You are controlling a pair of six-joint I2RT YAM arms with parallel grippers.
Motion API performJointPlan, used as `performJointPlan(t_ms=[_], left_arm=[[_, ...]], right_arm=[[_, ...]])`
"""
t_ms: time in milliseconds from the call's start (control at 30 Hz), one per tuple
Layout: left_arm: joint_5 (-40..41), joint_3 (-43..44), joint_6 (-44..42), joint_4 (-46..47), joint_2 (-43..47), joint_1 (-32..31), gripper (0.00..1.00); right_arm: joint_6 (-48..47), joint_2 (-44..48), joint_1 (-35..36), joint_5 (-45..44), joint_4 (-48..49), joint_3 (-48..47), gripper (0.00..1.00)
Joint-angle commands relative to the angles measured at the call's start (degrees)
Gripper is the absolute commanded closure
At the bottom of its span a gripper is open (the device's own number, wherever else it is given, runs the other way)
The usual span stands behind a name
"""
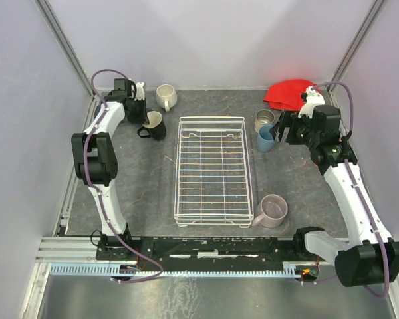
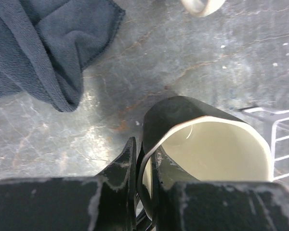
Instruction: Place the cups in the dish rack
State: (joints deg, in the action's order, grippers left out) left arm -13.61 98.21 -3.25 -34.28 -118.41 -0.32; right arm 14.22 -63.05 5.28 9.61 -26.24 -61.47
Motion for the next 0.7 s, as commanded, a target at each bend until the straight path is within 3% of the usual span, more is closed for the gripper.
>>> performJointPlan(t_ms=[0, 167, 300, 400, 500, 567, 667], left_arm=[[-8.4, 6.9, 11.1, -1.2, 7.5, 0.4, 0.97], [-14.6, 9.9, 21.4, -1.7, 12.3, 0.9, 0.97], [-22.5, 5.6, 34.1, 3.8, 18.1, 0.9, 0.97], [-28.2, -8.5, 51.5, 20.9, 25.9, 0.7, 0.97], [-28.4, -23.8, 70.9, 42.9, 33.5, -0.5, 0.97], [-26.6, -31.8, 84.2, 53.4, 37.3, -2.4, 0.97], [-21.6, -38.8, 93.6, 59.1, 41.9, -6.5, 0.97]], right_arm=[[3.1, 1.6, 0.9, 10.9, 1.3, -2.8, 0.13], [8.0, 0.9, 1.1, 29.8, 5.0, -2.3, 0.1], [22.4, 0.7, 1.3, 41.8, 16.8, 1.7, 0.08], [37.0, 3.6, 2.2, 42.9, 34.4, 7.4, 0.06], [48.8, 5.0, 4.0, 41.5, 48.3, 12.6, 0.06], [48.9, 5.4, 7.0, 40.4, 50.7, 13.9, 0.06], [46.6, 5.2, 11.7, 38.7, 53.2, 14.7, 0.07]])
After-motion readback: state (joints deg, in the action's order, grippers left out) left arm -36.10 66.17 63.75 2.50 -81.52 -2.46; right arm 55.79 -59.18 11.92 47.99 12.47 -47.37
